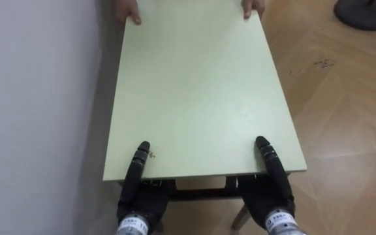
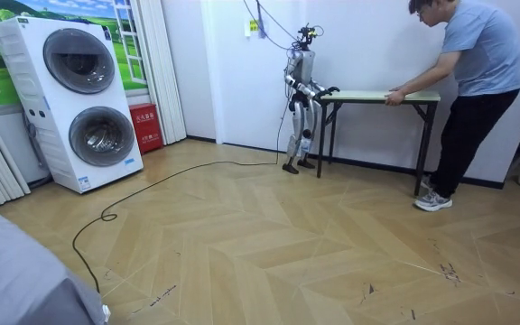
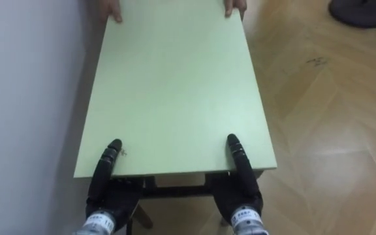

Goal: Move table with human

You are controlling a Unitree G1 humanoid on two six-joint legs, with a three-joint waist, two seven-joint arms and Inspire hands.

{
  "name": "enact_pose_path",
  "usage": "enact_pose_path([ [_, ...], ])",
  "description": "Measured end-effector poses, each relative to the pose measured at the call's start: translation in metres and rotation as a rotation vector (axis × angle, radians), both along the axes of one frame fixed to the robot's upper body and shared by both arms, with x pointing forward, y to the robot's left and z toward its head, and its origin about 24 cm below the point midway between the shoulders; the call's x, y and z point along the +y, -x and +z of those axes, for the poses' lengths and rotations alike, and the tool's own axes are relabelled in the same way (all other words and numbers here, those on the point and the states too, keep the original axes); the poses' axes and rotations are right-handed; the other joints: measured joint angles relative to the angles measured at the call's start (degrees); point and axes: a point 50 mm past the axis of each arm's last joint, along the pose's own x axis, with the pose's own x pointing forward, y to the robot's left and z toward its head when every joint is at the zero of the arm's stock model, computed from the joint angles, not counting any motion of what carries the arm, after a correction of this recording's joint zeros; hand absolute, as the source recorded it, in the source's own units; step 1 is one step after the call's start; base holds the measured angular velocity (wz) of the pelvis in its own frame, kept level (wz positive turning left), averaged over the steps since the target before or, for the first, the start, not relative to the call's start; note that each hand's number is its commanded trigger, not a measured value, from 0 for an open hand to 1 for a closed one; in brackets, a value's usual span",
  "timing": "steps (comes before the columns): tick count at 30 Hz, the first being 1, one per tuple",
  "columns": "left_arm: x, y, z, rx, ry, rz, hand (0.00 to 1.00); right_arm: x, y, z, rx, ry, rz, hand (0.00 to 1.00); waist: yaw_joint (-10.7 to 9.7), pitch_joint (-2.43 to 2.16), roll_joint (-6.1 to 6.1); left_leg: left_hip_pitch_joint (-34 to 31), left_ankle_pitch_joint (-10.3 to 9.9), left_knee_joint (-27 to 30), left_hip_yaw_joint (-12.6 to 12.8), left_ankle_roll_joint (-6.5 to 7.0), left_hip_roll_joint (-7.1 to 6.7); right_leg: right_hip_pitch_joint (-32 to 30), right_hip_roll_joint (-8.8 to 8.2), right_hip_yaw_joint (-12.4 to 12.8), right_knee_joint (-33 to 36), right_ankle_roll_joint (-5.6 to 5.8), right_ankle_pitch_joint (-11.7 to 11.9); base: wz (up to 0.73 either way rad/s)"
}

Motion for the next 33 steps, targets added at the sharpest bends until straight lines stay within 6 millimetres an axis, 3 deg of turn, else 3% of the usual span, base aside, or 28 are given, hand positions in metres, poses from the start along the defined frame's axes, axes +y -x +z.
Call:
enact_pose_path([
  [6,-0.001,0.002,0.000,0.003,-0.002,0.000,1.00,0.000,0.001,-0.001,0.011,-0.005,-0.001,1.00,0.39,0.09,-0.16,1.96,0.05,-1.52,0.15,-0.06,0.73,3.74,1.11,0.01,-4.51,-0.22,2.09,-0.02],
  [12,0.001,0.003,-0.001,0.004,-0.012,0.000,1.00,0.004,0.002,-0.003,0.024,-0.017,-0.004,1.00,0.41,0.18,-0.69,2.45,0.12,-1.93,0.18,-0.19,0.83,4.03,1.28,-0.10,-5.67,-0.30,2.33,0.00],
  [18,0.001,0.003,-0.003,0.010,-0.024,-0.007,1.00,0.006,0.002,-0.006,0.027,-0.021,-0.010,1.00,0.23,0.07,-2.13,3.12,0.05,-2.54,0.18,-0.10,0.82,5.61,1.40,-0.34,-6.85,-0.32,3.14,0.02],
  [24,0.002,0.005,-0.008,0.030,-0.028,-0.010,1.00,0.007,0.002,-0.010,0.041,-0.013,-0.008,1.00,0.33,0.00,-1.96,3.48,-0.05,-3.06,0.15,-0.02,0.77,6.05,1.41,-0.29,-7.59,-0.22,3.41,0.00],
  [28,0.002,0.007,-0.014,0.046,-0.027,-0.011,1.00,0.007,0.002,-0.015,0.052,-0.003,-0.002,1.00,0.34,-0.42,-1.16,3.69,-0.05,-3.45,0.15,-0.01,0.74,6.06,1.38,-0.25,-7.61,-0.22,3.41,0.00],
  [33,0.003,0.009,-0.019,0.050,-0.026,-0.016,1.00,0.007,0.003,-0.017,0.058,0.005,0.007,1.00,0.28,-0.41,-0.54,4.73,-0.09,-4.40,0.20,-0.09,0.74,6.79,1.36,-0.28,-7.62,-0.22,3.40,0.00],
])
